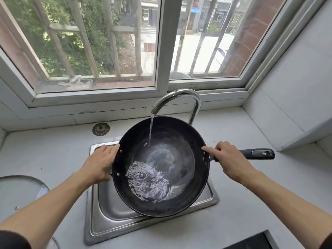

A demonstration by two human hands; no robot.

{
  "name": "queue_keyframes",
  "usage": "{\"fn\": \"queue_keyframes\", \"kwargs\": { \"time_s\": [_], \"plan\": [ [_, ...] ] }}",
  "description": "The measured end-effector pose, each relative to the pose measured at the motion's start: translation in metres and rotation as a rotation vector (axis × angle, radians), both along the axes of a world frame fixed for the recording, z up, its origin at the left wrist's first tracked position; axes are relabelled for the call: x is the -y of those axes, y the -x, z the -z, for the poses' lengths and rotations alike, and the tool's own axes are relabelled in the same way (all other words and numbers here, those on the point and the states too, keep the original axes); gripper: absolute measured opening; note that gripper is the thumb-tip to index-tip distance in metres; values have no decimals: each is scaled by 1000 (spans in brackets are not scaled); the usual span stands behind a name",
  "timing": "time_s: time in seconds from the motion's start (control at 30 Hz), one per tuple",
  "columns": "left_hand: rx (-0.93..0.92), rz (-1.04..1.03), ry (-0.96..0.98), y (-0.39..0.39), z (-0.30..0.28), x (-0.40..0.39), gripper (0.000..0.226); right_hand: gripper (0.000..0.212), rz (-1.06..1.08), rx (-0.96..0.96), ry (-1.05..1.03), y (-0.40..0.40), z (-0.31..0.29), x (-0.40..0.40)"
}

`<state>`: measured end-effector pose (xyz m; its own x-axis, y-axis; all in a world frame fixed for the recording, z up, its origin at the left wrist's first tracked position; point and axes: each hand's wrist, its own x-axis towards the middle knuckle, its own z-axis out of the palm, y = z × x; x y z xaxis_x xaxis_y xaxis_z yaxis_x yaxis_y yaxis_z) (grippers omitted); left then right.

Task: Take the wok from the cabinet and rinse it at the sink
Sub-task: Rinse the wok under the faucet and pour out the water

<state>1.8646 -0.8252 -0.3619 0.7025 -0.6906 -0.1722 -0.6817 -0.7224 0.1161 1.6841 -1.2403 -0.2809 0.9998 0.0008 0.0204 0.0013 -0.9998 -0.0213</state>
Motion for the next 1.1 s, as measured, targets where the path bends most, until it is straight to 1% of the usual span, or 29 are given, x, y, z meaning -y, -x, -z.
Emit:
{"fn": "queue_keyframes", "kwargs": {
  "time_s": [0.2,0.4,0.5,0.63,0.73,0.87,1.03,1.1],
  "plan": [
    [7,5,6,-4,7,23,122,78,15,25,43,0,-20,12],
    [15,21,41,-3,21,41,122,80,30,25,100,5,-29,19],
    [-6,21,90,-3,31,43,121,83,26,26,131,9,-31,20],
    [-31,41,152,-2,33,47,117,88,32,-2,191,12,-35,19],
    [-50,52,198,-2,34,52,120,87,32,-13,219,12,-45,16],
    [-86,58,233,-6,44,59,126,80,38,-90,224,14,-66,3],
    [-95,84,333,-6,48,77,113,78,78,-106,243,24,-83,-11],
    [-96,80,344,-6,50,83,112,77,99,-108,264,29,-83,-12]
  ]
}}
